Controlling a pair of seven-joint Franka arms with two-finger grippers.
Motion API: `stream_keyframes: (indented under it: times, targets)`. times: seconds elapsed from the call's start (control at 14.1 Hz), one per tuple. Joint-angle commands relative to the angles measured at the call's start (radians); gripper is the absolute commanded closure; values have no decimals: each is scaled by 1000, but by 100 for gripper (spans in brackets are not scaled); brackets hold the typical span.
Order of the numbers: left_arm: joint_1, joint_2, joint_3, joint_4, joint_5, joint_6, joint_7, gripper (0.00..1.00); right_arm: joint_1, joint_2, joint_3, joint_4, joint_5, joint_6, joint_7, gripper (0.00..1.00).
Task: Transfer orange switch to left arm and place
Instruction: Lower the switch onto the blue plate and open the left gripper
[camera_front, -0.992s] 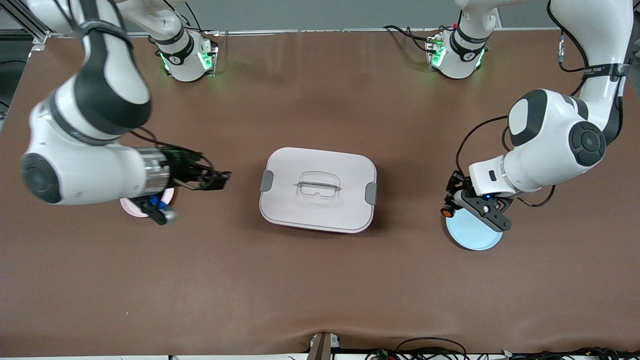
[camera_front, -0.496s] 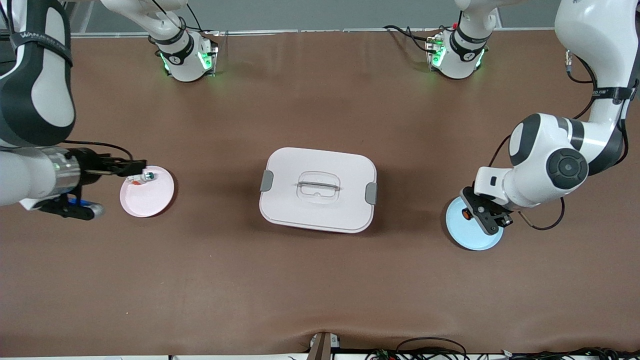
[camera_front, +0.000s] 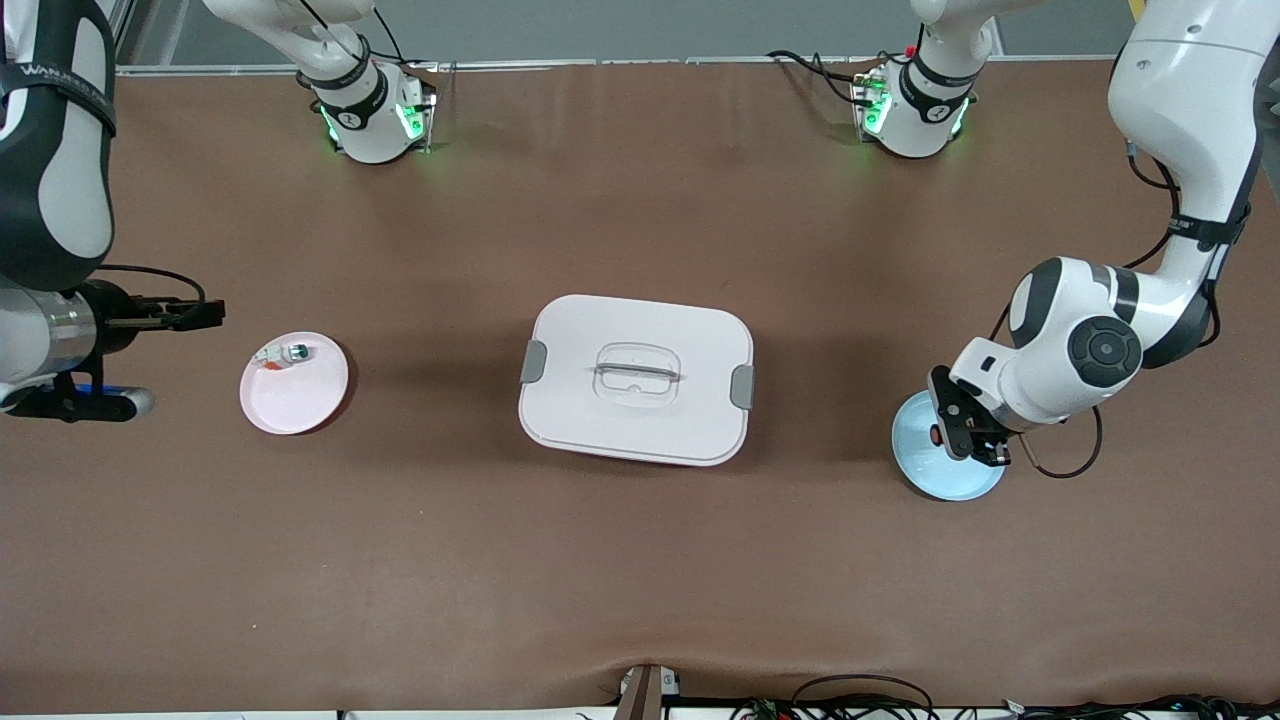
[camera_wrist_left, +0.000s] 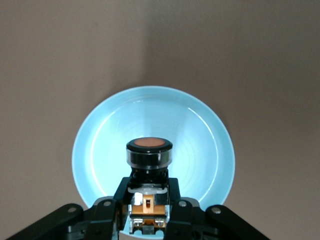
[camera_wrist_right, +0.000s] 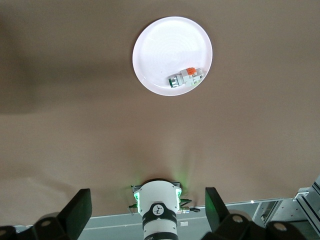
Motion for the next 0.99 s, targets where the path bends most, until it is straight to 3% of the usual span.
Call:
stream_keyframes:
  times: [0.0, 0.64, 0.78, 0.92]
  targets:
    - [42, 27, -11, -24, 61, 70, 70, 100, -36, -23, 18, -17, -22, -6, -57, 0]
    - [50, 91, -11, -21, 138, 170, 110, 100, -82, -39, 18, -16, -21, 11, -96, 0]
    - [55, 110, -10, -22, 138, 201, 97, 84, -75, -39, 17, -13, -28, 8, -86, 0]
    - [77, 128, -11, -19, 138, 216, 93, 40, -81, -40, 15, -5, -30, 9, -82, 0]
